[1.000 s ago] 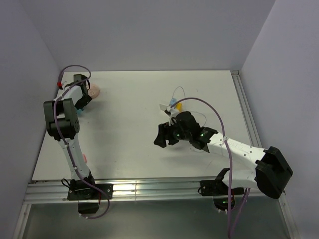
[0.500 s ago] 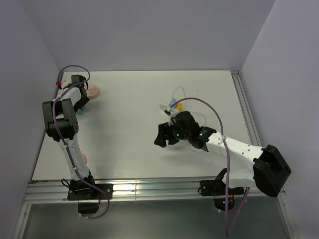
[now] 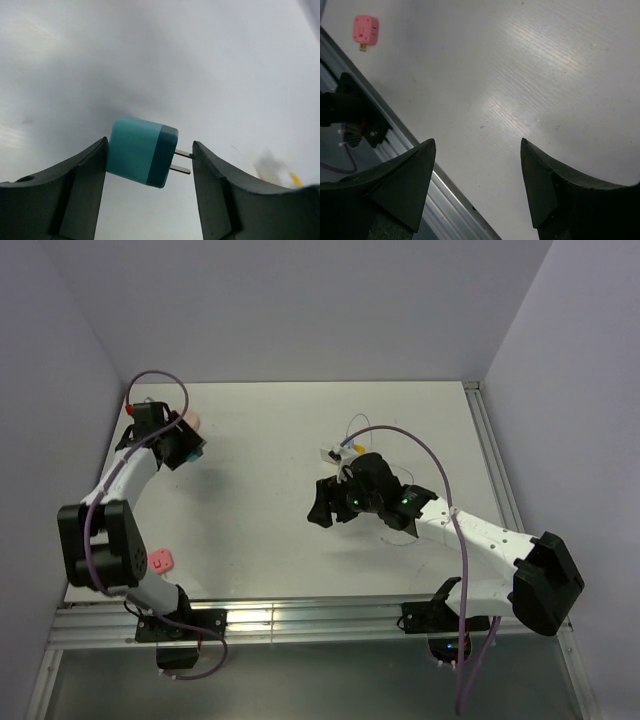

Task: Insert the plug

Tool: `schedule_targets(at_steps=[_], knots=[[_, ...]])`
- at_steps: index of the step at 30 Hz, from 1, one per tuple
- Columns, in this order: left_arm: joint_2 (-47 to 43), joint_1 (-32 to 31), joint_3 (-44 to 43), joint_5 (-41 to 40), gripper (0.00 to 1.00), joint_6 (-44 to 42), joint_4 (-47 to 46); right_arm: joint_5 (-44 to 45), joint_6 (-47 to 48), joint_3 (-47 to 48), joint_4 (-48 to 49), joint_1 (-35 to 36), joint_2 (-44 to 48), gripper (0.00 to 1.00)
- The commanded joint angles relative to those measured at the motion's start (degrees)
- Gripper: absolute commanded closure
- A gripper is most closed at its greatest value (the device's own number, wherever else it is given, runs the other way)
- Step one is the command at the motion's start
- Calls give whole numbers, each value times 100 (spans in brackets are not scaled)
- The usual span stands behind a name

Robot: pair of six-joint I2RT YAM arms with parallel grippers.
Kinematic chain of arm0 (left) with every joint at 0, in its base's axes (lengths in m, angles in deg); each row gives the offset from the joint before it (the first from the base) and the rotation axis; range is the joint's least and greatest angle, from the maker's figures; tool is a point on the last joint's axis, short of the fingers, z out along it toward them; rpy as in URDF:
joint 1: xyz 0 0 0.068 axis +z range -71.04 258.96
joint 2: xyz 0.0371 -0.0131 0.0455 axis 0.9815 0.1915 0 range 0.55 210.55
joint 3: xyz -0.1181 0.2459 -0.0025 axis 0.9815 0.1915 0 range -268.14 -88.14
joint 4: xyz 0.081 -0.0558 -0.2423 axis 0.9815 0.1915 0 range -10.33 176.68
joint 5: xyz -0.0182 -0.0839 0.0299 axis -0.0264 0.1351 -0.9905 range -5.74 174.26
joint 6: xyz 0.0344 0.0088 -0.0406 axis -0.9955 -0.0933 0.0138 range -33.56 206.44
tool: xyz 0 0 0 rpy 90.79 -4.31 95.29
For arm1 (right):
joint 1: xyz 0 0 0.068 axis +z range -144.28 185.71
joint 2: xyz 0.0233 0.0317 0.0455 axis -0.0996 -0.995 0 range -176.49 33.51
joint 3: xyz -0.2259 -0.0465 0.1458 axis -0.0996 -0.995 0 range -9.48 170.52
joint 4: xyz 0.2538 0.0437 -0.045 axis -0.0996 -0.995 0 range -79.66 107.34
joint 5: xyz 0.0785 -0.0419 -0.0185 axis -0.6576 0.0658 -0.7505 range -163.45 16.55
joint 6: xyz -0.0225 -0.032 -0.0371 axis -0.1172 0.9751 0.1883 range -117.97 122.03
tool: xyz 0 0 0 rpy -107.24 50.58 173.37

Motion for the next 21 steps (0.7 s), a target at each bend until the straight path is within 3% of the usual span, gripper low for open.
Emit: schedule_targets(at_steps=[1, 3, 6, 10, 12, 16, 21], knots=[[-1103, -369, 452, 2065, 94, -81, -1036, -416, -96, 480, -29, -90, 3, 25], [-1716, -535, 1048, 3204, 94, 172, -2041, -838, -350, 576, 102, -125, 38, 25], [-2307, -1061, 1420, 4079, 94, 411, -2978, -1531, -606, 673, 339, -257, 82, 25], [-2765, -1730, 1412, 4713, 93, 639, -3707, -2112, -931, 525, 980, -441, 398, 25], [-2985, -2081, 1421, 4986, 94, 728, -4104, -2717, -1648, 262, 1698, -748, 460, 25], [-3214, -2487, 1245, 5496, 100, 193, -4036, -3054, -2820, -64, 2361, -1390, 714, 26], [-3548, -2803, 1403, 5594, 100, -449, -4062, -3028, -4031, 32, 1985, -1830, 1031, 24]])
